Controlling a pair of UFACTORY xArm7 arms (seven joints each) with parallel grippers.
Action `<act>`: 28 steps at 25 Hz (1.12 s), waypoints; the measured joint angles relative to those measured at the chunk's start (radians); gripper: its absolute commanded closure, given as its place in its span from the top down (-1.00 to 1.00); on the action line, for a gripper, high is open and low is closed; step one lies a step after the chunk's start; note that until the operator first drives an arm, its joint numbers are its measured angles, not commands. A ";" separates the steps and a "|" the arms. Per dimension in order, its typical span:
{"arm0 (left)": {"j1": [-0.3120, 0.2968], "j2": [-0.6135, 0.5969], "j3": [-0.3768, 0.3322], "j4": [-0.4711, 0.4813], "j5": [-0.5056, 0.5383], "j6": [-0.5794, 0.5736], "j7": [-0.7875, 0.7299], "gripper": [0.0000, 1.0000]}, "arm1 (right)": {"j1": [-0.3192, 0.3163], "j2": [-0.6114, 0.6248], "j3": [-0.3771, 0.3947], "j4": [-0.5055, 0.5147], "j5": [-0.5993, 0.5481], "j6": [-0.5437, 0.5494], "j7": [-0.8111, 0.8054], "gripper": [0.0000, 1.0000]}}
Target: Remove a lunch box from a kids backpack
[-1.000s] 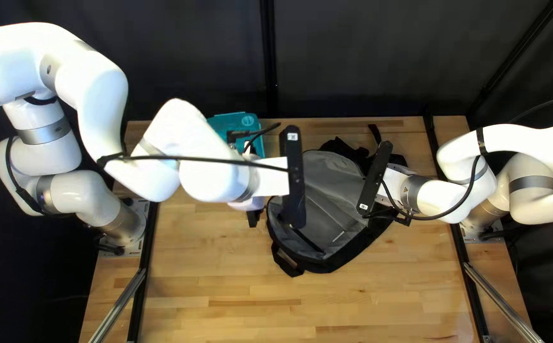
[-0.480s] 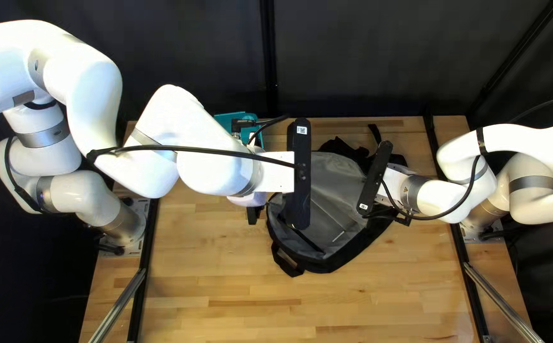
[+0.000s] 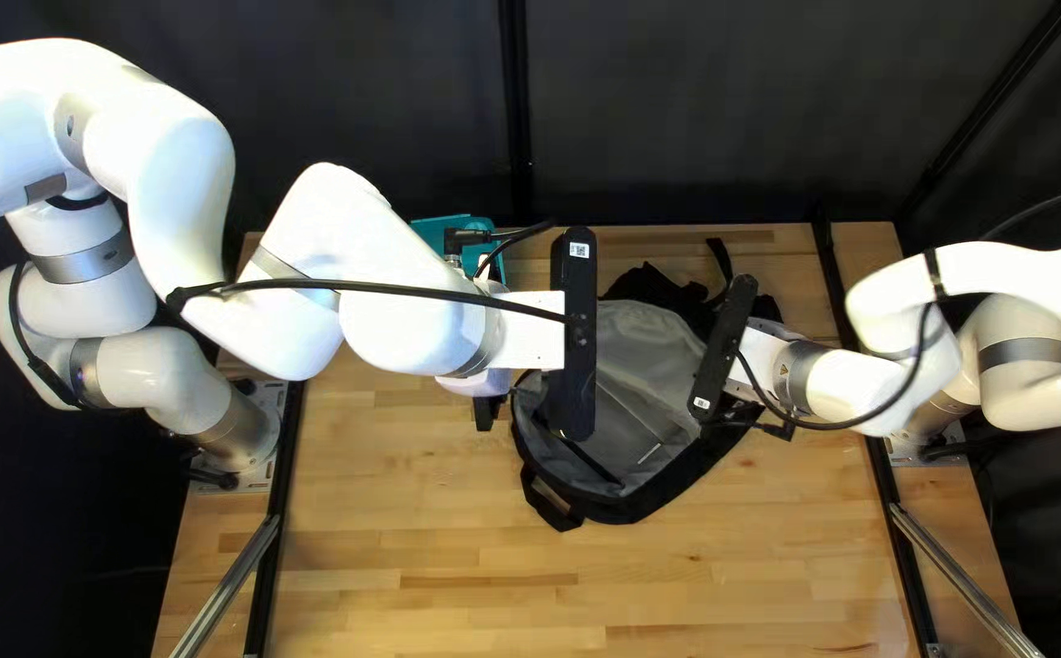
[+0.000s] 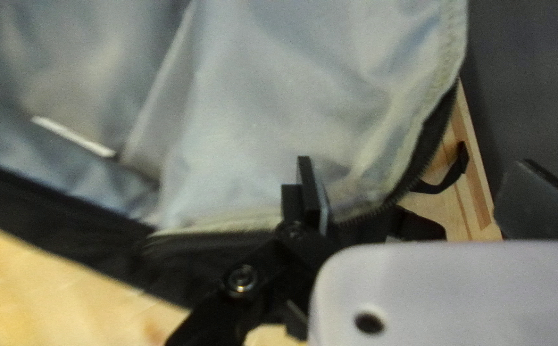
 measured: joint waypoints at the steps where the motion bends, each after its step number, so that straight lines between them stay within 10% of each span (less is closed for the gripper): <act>1: 0.000 0.000 0.000 0.000 0.000 0.000 0.000 1.00 | 0.020 -0.007 0.010 0.023 0.026 0.024 -0.003 1.00; 16: 0.000 0.000 0.000 0.000 0.000 0.000 0.000 1.00 | 0.153 -0.239 -0.018 0.032 0.139 0.221 -0.116 1.00; 28: 0.000 0.000 0.000 0.000 0.000 0.000 0.000 1.00 | 0.136 -0.329 -0.131 0.121 0.094 0.356 -0.328 1.00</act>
